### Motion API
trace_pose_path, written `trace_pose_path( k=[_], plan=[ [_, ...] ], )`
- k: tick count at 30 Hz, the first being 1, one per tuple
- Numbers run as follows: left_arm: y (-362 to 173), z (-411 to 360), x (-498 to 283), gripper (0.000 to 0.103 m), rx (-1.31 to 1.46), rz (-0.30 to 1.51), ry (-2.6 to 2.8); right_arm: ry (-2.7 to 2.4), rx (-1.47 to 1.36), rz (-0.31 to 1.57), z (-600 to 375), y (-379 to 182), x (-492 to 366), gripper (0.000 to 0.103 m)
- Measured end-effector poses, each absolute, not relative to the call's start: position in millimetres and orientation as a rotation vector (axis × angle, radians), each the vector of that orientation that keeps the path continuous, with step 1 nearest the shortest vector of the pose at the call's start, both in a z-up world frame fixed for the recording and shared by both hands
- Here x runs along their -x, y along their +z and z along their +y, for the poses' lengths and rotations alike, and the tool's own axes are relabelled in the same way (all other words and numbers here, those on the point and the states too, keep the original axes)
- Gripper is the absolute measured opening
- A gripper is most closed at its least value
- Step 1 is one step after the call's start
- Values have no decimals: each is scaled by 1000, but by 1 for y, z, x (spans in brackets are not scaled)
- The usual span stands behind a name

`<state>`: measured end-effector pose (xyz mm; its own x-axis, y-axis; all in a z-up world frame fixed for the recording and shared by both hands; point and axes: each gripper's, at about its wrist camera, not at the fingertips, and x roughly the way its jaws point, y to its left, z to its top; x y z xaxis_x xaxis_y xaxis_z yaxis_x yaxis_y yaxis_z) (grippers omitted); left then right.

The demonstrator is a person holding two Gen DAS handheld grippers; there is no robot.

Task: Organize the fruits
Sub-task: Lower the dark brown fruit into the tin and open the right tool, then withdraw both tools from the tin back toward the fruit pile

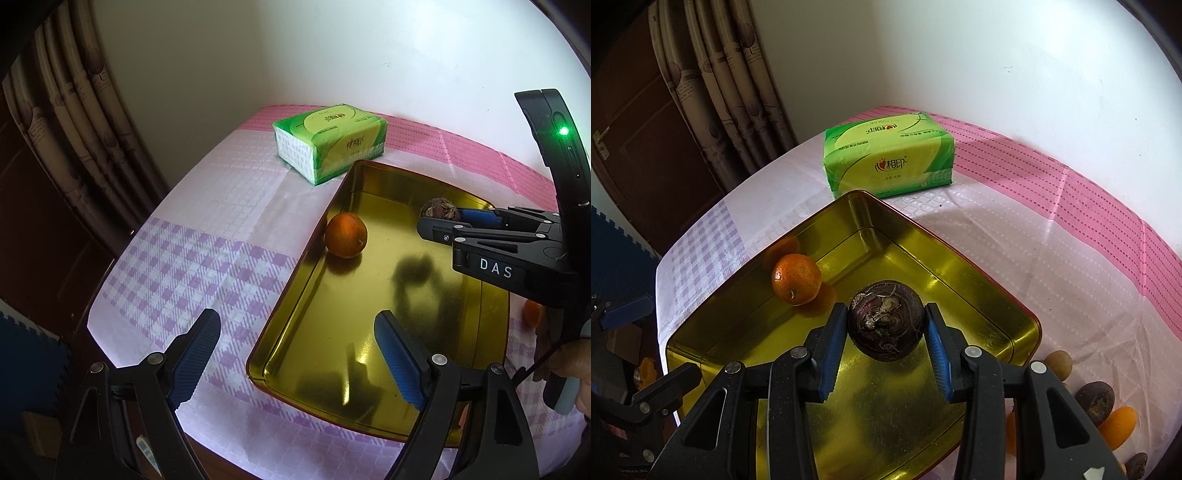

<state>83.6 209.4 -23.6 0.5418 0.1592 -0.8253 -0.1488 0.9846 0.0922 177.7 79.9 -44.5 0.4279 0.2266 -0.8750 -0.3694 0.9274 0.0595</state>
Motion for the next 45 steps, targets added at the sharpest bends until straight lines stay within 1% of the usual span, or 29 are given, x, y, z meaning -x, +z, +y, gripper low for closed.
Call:
trace_pose_path(
  k=[9,19,22,28,30,33,38,45],
  plan=[
    [-28,209,-84,86,-14,991,182,378,115,1035,81,-35,-180,40],
    [-27,204,-83,86,-40,994,177,405,69,975,76,-10,-157,40],
    [-25,201,-83,86,-54,992,173,413,66,952,73,0,-146,43],
    [-19,191,-80,86,-90,982,164,410,62,908,57,21,-117,46],
    [-16,187,-78,86,-108,976,158,392,50,885,41,30,-101,47],
    [-11,181,-73,86,-131,966,134,327,51,855,6,40,-72,52],
    [1,163,-64,86,-146,944,50,140,77,876,-76,41,-20,52],
    [20,109,-50,86,-186,911,-171,-67,82,951,-166,22,40,53]
  ],
)
